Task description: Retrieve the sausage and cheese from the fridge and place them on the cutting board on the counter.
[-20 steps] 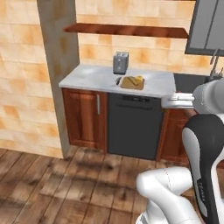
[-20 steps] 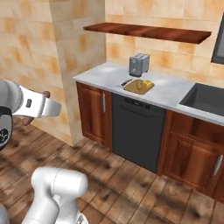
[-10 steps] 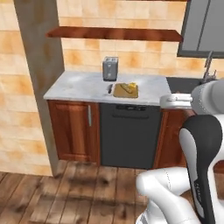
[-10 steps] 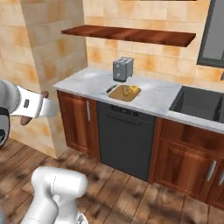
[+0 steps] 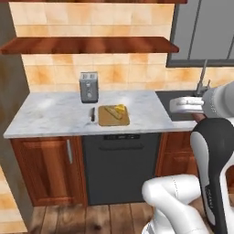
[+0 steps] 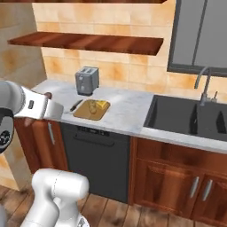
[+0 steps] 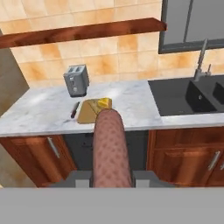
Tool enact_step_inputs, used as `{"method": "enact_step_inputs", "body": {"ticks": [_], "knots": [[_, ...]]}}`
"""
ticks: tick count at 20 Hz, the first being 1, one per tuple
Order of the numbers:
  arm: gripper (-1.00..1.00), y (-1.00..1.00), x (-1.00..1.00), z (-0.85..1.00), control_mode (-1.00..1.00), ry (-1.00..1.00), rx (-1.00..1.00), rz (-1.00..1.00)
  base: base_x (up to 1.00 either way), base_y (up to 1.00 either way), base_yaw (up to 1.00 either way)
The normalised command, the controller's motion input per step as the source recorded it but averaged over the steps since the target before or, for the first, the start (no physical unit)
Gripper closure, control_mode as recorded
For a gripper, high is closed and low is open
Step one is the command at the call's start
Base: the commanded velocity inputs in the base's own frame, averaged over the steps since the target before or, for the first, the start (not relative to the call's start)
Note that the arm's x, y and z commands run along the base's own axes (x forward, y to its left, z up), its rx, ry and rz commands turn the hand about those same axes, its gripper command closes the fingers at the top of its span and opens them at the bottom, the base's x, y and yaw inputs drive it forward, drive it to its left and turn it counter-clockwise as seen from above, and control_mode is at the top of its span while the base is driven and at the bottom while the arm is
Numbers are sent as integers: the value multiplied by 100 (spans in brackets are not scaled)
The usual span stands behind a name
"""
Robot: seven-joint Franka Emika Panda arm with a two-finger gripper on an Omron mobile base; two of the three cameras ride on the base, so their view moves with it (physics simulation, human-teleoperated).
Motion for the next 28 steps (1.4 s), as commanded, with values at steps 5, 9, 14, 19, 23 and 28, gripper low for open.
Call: {"method": "enact_step_inputs", "body": {"ticks": [5, 9, 14, 19, 23, 28], "knots": [[100, 0, 0, 0, 100, 0, 0, 0, 49, 96, -10], [100, 0, 0, 0, 100, 0, 0, 0, 56, 62, -10], [100, 0, 0, 0, 100, 0, 0, 0, 80, 13, -13], [100, 0, 0, 0, 100, 0, 0, 0, 78, 0, -14], [100, 0, 0, 0, 100, 0, 0, 0, 74, 0, -13], [100, 0, 0, 0, 100, 0, 0, 0, 35, 0, -7]]}}
